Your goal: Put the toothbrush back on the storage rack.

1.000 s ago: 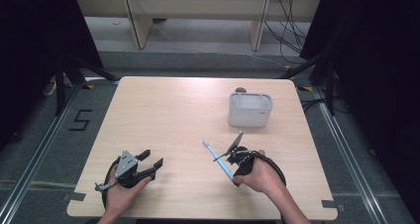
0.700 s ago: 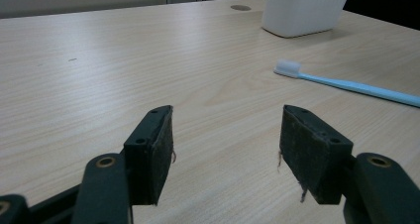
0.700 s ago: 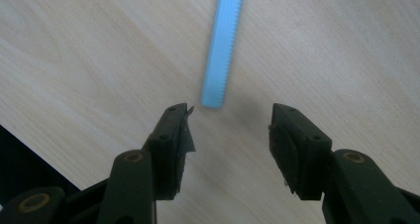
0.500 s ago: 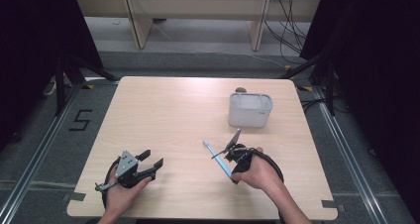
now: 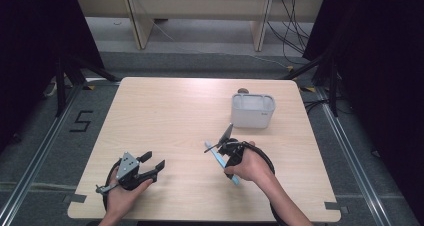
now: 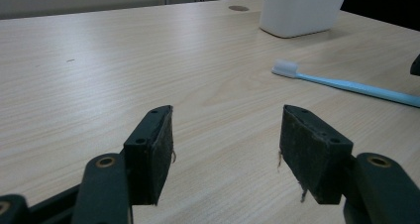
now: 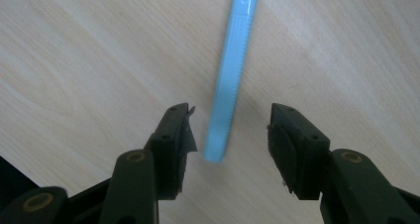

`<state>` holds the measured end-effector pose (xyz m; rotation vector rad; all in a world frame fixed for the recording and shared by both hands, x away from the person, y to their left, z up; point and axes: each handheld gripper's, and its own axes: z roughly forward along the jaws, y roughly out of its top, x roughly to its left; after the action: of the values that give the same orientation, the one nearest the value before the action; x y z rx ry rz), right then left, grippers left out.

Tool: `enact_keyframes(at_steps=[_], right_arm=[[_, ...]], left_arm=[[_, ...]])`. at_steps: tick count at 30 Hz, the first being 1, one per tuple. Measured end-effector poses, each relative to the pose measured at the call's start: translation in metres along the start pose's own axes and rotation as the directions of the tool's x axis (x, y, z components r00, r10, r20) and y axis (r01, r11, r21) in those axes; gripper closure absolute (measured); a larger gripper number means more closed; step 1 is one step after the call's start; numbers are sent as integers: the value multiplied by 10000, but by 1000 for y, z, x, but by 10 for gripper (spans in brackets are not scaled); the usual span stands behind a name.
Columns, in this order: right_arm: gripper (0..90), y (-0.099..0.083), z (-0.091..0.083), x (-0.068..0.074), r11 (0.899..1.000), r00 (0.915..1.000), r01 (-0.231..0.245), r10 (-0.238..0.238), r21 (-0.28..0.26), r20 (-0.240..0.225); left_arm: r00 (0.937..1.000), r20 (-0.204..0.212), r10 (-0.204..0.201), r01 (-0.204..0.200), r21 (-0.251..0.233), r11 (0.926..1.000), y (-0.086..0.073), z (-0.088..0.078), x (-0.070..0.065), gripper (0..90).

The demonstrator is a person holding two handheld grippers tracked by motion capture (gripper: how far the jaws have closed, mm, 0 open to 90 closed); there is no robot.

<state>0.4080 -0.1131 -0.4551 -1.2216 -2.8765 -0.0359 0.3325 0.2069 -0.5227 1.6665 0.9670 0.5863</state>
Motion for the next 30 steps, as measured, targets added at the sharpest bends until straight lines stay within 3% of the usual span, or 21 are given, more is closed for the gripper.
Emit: enact_keyframes(at_steps=[1,2,5,6,7,10,13,14,16,17,19,20,21,23,25,28,30], right_arm=[[517,0,0,0,10000,10000,0,0,0,0],[521,4,0,2,9996,9995,-299,299,23,-126],[527,6,1,1,9999,9998,-129,128,-46,-180],[533,9,1,2,9995,9994,-321,320,-59,-152],[541,11,2,1,9999,9997,-83,80,-136,-225],[565,18,5,0,9997,9998,-8,3,-230,-206],[576,21,7,2,9992,9991,-394,392,-93,-140],[592,23,9,-1,9998,9998,-104,101,-177,-150],[600,25,9,0,9994,9993,-319,316,-106,-219],[609,25,10,-2,9999,9998,-93,91,-138,-164],[621,28,11,-2,9997,9994,-213,209,-131,-260],[637,29,13,-1,9984,9980,-505,495,-252,-384],[643,30,13,-3,9997,9997,-184,182,-160,-136],[654,31,14,-2,9988,9988,-465,463,-129,-157],[657,32,15,-3,9994,9994,-289,285,-186,-198],[669,34,16,-1,9980,9974,-622,619,-88,-359],[676,35,17,-2,9988,9985,-476,473,-112,-280]], left_arm=[[10000,-1,-1,1,6,10000,0,0,0,372],[10000,2,-7,7,8,10000,0,0,0,372],[10000,14,-27,27,4,10000,0,0,-1,372],[10000,-48,-2,2,131,9999,0,-1,-1,372],[10000,-47,20,-19,130,9999,0,-1,-1,372],[10000,27,-20,19,52,10000,0,0,-1,372],[10000,61,-31,31,9,10000,0,0,-1,372],[10000,69,-38,38,15,10000,0,0,-1,372],[10000,70,-43,43,14,10000,0,0,-1,372],[10000,75,-43,43,13,10000,0,0,-1,372],[10000,82,-40,40,17,10000,0,0,-1,372],[10000,85,-46,45,17,10000,0,0,-1,372],[10000,86,-48,48,20,10000,0,0,-1,372],[9999,87,-49,49,16,10000,0,0,-1,372],[9999,94,-61,61,14,10000,0,0,-1,372],[9999,106,-72,72,6,10000,0,0,-1,372],[9999,110,-66,66,3,10000,0,0,-1,372]])
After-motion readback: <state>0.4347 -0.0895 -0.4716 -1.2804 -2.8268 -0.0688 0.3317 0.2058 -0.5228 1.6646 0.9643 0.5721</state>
